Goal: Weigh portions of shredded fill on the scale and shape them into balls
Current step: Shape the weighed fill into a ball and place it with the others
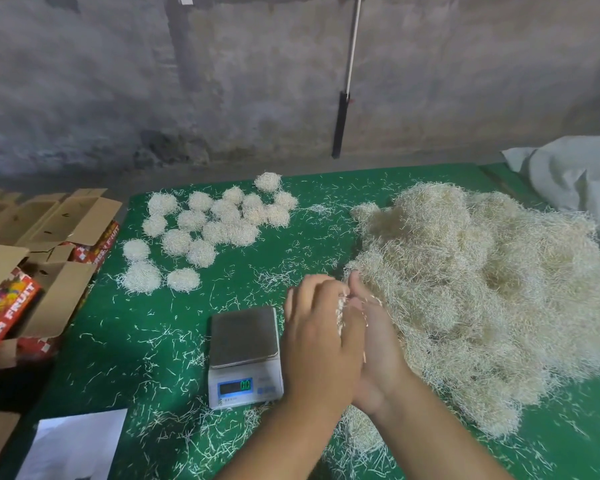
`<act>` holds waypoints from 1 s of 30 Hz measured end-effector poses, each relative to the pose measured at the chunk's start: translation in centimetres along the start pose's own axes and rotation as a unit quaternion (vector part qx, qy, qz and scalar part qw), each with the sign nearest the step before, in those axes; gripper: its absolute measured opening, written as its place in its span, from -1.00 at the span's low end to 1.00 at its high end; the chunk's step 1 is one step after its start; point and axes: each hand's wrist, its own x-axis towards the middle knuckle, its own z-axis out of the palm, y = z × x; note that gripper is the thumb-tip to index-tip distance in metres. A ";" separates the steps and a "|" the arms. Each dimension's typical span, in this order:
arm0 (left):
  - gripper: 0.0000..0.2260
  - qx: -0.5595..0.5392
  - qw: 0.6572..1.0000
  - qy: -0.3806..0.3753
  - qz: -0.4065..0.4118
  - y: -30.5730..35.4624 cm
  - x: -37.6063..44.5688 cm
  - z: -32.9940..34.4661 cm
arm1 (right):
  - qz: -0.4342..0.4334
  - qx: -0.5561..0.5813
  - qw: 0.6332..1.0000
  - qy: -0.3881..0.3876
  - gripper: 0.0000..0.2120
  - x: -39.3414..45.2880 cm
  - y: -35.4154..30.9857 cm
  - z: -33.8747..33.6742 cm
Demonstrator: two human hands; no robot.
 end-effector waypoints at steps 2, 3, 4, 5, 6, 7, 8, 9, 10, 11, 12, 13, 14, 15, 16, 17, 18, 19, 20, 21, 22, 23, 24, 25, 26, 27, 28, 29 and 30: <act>-0.72 0.030 1.000 0.007 -0.003 -0.2 -0.6 0.3 | 0.016 0.015 1.000 -0.001 -0.46 -0.3 0.1 0.1; -0.64 0.058 0.998 0.009 -0.011 -0.5 -0.8 0.4 | 0.021 0.016 1.000 0.007 -0.45 -0.4 0.2 0.3; -0.57 0.085 0.996 0.007 -0.018 -0.8 -0.8 0.3 | 0.024 0.025 0.999 0.014 -0.46 -0.5 0.3 0.5; -0.52 0.098 0.995 0.001 -0.027 -1.0 -0.8 0.2 | 0.022 0.030 0.999 0.021 -0.46 -0.4 0.6 0.5; -0.48 0.095 0.995 -0.004 -0.034 -1.2 -0.8 0.2 | 0.016 0.026 0.999 0.036 -0.47 -0.3 0.7 0.5; -0.45 0.090 0.995 -0.005 -0.036 -1.3 -0.7 0.1 | 0.007 0.015 0.998 0.056 -0.47 -0.1 0.9 0.5; -0.43 0.085 0.996 -0.004 -0.035 -1.3 -0.6 0.0 | -0.006 -0.004 0.997 0.074 -0.46 -0.2 0.9 0.6; -0.41 0.079 0.996 -0.004 -0.034 -1.2 -0.6 0.1 | -0.020 -0.017 0.996 0.088 -0.46 -0.1 0.8 0.6; -0.40 0.064 0.997 -0.008 -0.037 -1.2 -0.7 0.1 | -0.031 -0.025 0.994 0.098 -0.47 0.0 0.7 0.7; -0.41 0.026 0.998 -0.020 -0.050 -1.2 -0.7 0.1 | -0.044 -0.034 0.993 0.105 -0.51 0.1 0.6 0.6; -0.42 -0.038 0.995 -0.041 -0.077 -1.0 -0.7 0.0 | -0.058 -0.055 0.990 0.117 -0.60 0.2 0.4 0.7; -0.42 -0.126 0.983 -0.062 -0.120 -0.8 -0.8 0.0 | -0.072 -0.077 0.986 0.126 -0.71 0.4 0.2 0.6; -0.41 -0.222 0.955 -0.076 -0.182 -0.4 -1.0 0.0 | -0.085 -0.101 0.982 0.138 -0.77 0.5 0.1 0.7; -0.38 -0.316 0.909 -0.082 -0.259 0.1 -1.0 -0.3 | -0.096 -0.117 0.979 0.140 -0.76 0.5 -0.1 0.6; -0.35 -0.398 0.846 -0.087 -0.344 0.2 -1.0 -0.5 | -0.103 -0.132 0.975 0.146 -0.74 0.5 -0.3 0.6; -0.37 -0.458 0.780 -0.101 -0.415 -0.1 -1.0 -0.7 | -0.111 -0.143 0.971 0.155 -0.71 0.7 -0.5 0.4; -0.42 -0.497 0.720 -0.125 -0.468 -0.7 -0.9 -0.8 | -0.119 -0.155 0.967 0.162 -0.67 0.6 -0.8 0.2; -0.45 -0.525 0.671 -0.157 -0.500 -1.2 -0.7 -1.1 | -0.133 -0.180 0.961 0.164 -0.65 0.8 -0.9 -0.4; -0.42 -0.547 0.631 -0.191 -0.517 -1.7 -0.7 -1.5 | -0.147 -0.212 0.952 0.162 -0.59 0.7 -1.0 -0.8; -0.38 -0.566 0.596 -0.222 -0.525 -2.2 -0.7 -1.8 | -0.165 -0.254 0.940 0.158 -0.46 0.8 -1.0 -1.5; -0.37 -0.582 0.571 -0.252 -0.521 -2.6 -0.7 -2.0 | -0.182 -0.296 0.924 0.159 -0.30 0.8 -0.8 -2.0; -0.41 -0.590 0.560 -0.278 -0.511 -2.8 -0.8 -2.2 | -0.189 -0.331 0.911 0.158 -0.20 0.7 -0.7 -2.5; -0.46 -0.586 0.570 -0.291 -0.497 -2.9 -0.8 -2.2 | -0.196 -0.367 0.896 0.157 -0.17 0.7 -0.4 -3.0; -0.48 -0.576 0.589 -0.298 -0.482 -3.3 -1.0 -2.2 | -0.206 -0.401 0.881 0.147 -0.19 0.5 -0.2 -3.2; -0.46 -0.562 0.612 -0.303 -0.466 -3.8 -1.3 -2.0 | -0.209 -0.435 0.865 0.138 -0.24 0.4 0.2 -3.6; -0.42 -0.547 0.634 -0.308 -0.452 -4.3 -1.6 -1.9 | -0.204 -0.462 0.853 0.134 -0.29 0.4 0.5 -4.0; -0.34 -0.527 0.656 -0.308 -0.444 -4.8 -1.8 -1.7 | -0.196 -0.478 0.846 0.129 -0.34 0.5 0.9 -4.3; -0.20 -0.509 0.673 -0.301 -0.444 -5.3 -2.0 -1.7 | -0.187 -0.486 0.845 0.124 -0.37 0.6 1.2 -4.8; -0.01 -0.489 0.688 -0.289 -0.451 -5.8 -2.1 -1.6 | -0.177 -0.486 0.848 0.120 -0.40 0.7 1.5 -5.2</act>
